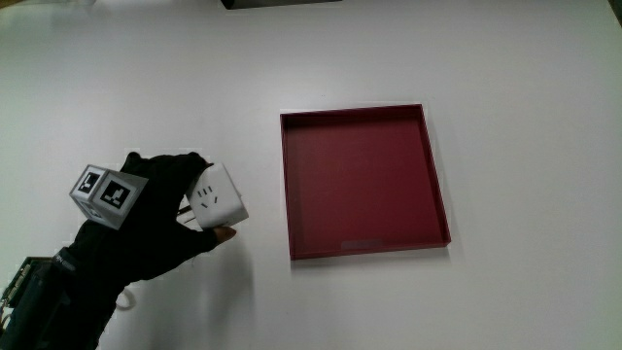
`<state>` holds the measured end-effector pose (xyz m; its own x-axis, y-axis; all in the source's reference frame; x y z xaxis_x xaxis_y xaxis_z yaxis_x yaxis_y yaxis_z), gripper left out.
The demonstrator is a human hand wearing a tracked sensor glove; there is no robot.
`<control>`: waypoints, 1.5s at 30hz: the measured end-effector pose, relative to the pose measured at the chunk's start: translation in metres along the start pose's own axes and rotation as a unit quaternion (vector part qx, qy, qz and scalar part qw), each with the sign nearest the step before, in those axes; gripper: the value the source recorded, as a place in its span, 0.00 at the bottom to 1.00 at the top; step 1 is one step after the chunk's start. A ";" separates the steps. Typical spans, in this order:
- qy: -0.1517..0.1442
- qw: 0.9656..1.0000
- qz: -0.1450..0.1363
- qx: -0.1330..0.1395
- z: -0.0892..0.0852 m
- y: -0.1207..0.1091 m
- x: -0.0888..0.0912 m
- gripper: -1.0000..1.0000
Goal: Place socket
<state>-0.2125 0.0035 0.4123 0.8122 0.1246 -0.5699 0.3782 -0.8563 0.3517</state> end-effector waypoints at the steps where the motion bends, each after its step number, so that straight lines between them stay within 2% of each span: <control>1: 0.003 1.000 -0.001 0.001 -0.002 -0.001 -0.004 0.50; 3: 0.002 1.000 0.024 -0.010 -0.006 -0.001 -0.011 0.50; 5: -0.001 1.000 0.026 -0.009 -0.011 -0.001 -0.020 0.50; 6: 0.007 0.999 0.030 -0.012 -0.012 -0.001 -0.023 0.50; 9: 0.003 0.998 0.054 -0.017 -0.019 -0.002 -0.035 0.50; 13: -0.003 0.998 0.058 -0.040 -0.037 0.002 -0.066 0.50; 14: 0.000 0.997 0.074 -0.029 -0.029 0.001 -0.051 0.50; 15: -0.003 0.997 0.061 -0.043 -0.039 0.003 -0.067 0.50; 16: -0.006 0.997 0.064 -0.042 -0.041 0.003 -0.070 0.50; 17: -0.007 0.997 0.077 -0.030 -0.035 0.002 -0.058 0.50; 18: 0.001 0.997 0.073 -0.027 -0.036 0.003 -0.061 0.50; 19: -0.008 0.996 0.085 -0.032 -0.039 0.003 -0.064 0.50; 20: -0.007 0.996 0.075 -0.043 -0.046 0.004 -0.078 0.50; 21: -0.013 0.996 0.079 -0.049 -0.050 0.005 -0.083 0.50; 22: -0.009 0.996 0.079 -0.042 -0.049 0.004 -0.080 0.50; 23: -0.012 0.995 0.085 -0.048 -0.055 0.005 -0.091 0.50; 24: -0.012 0.996 0.080 -0.048 -0.052 0.005 -0.084 0.50; 25: -0.017 0.995 0.088 -0.048 -0.056 0.005 -0.092 0.50; 26: -0.011 0.995 0.089 -0.046 -0.052 0.004 -0.086 0.50; 27: -0.013 0.994 0.099 -0.035 -0.052 0.004 -0.088 0.50; 28: -0.022 0.995 0.089 -0.047 -0.055 0.005 -0.093 0.50; 29: -0.016 0.993 0.112 -0.031 -0.058 0.004 -0.101 0.50; 30: -0.027 0.994 0.093 -0.040 -0.053 0.004 -0.092 0.50; 32: -0.033 0.994 0.097 -0.046 -0.059 0.005 -0.104 0.50; 34: -0.042 0.994 0.096 -0.045 -0.055 0.004 -0.097 0.46; 35: -0.029 0.993 0.108 -0.035 -0.055 0.004 -0.098 0.44; 36: -0.039 0.993 0.095 -0.050 -0.056 0.005 -0.098 0.42; 39: -0.036 0.993 0.101 -0.047 -0.055 0.004 -0.096 0.36; 40: -0.043 0.992 0.113 -0.039 -0.056 0.004 -0.100 0.34; 41: -0.042 0.993 0.100 -0.051 -0.055 0.004 -0.097 0.32; 42: -0.050 0.992 0.102 -0.049 -0.057 0.004 -0.099 0.30; 43: -0.037 0.993 0.102 -0.050 -0.056 0.004 -0.097 0.28; 44: -0.039 0.991 0.126 -0.036 -0.058 0.002 -0.102 0.26; 45: -0.040 0.993 0.107 -0.042 -0.051 0.002 -0.087 0.24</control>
<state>-0.2599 0.0163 0.5003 0.8408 -0.0986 -0.5324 0.2396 -0.8140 0.5292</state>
